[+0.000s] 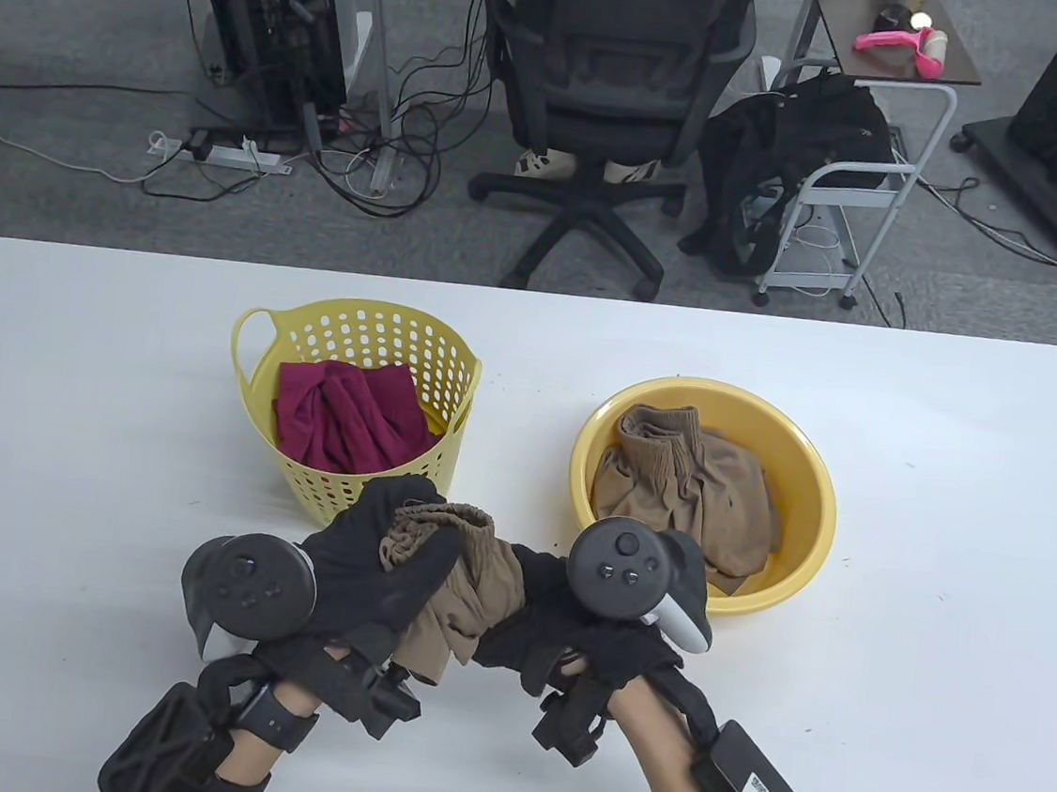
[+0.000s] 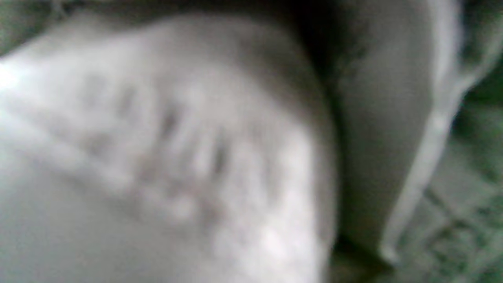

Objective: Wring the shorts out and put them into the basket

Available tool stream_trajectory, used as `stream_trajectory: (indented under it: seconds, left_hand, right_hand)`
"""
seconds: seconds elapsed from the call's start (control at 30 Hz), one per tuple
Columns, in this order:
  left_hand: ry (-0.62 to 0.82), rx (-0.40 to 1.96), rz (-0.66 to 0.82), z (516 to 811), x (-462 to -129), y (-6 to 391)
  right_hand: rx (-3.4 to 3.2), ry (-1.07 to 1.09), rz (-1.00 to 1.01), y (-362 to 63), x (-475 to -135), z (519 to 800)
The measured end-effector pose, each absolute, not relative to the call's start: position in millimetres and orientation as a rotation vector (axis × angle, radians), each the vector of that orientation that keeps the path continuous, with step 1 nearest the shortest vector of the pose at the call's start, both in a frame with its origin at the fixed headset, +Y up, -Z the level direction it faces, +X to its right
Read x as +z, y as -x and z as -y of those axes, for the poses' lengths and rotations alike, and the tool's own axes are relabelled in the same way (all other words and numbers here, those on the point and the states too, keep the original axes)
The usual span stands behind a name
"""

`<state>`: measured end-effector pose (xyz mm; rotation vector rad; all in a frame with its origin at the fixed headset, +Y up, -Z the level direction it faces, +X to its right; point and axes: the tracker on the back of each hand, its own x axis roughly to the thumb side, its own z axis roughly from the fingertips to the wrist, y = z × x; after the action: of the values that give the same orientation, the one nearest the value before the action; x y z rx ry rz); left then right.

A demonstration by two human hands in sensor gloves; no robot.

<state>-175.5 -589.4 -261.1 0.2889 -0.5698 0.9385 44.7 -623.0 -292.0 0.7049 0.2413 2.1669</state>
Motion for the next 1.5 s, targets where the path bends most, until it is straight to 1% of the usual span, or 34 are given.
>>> stream_trajectory:
  seconds: [0.37,0.5,1.0,1.5]
  left_hand:
    - [-0.29,1.057,0.753,585,-261,180]
    - [-0.288,1.068,0.776,583,-260,182]
    - [-0.285,1.049,0.79,582,-258,182]
    - [-0.308,0.974,0.781,576,-257,187]
  right_hand:
    - [1.857,-0.752,-0.501,-42,-296,639]
    - [1.811,-0.761,-0.542,-40,-295,640]
    - [1.825,-0.771,-0.539,-40,-295,640]
    - [1.927,-0.802,-0.421,-51,-293,631]
